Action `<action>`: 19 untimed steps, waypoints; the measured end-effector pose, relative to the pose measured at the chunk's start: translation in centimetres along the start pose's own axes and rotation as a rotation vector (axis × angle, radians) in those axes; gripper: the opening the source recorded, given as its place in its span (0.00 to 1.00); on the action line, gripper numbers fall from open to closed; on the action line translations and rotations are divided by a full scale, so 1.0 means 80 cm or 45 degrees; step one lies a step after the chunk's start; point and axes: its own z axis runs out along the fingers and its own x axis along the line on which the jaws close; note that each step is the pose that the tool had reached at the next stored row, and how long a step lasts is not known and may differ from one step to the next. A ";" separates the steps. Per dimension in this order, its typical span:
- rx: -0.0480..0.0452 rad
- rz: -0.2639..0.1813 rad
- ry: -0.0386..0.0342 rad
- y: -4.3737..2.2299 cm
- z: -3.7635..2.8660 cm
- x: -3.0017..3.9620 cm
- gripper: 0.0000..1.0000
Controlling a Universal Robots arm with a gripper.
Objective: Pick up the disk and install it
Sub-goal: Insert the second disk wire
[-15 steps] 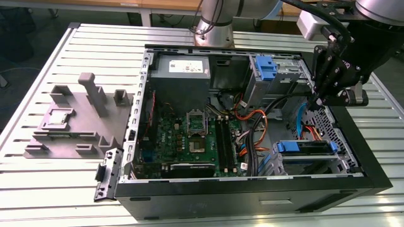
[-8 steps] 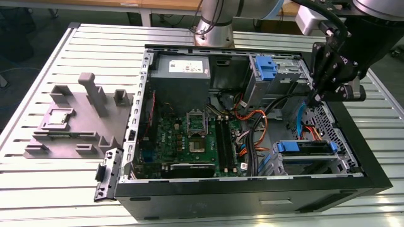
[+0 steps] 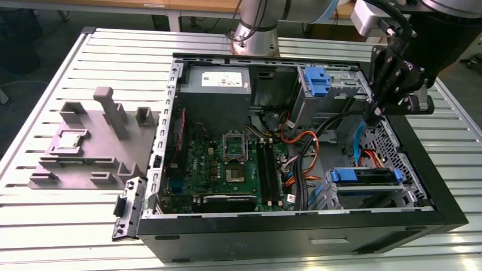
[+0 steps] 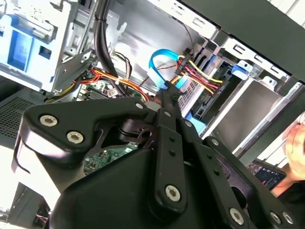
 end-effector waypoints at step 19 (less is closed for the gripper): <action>0.007 -0.007 0.1779 -0.0010 0.0086 -0.0147 0.24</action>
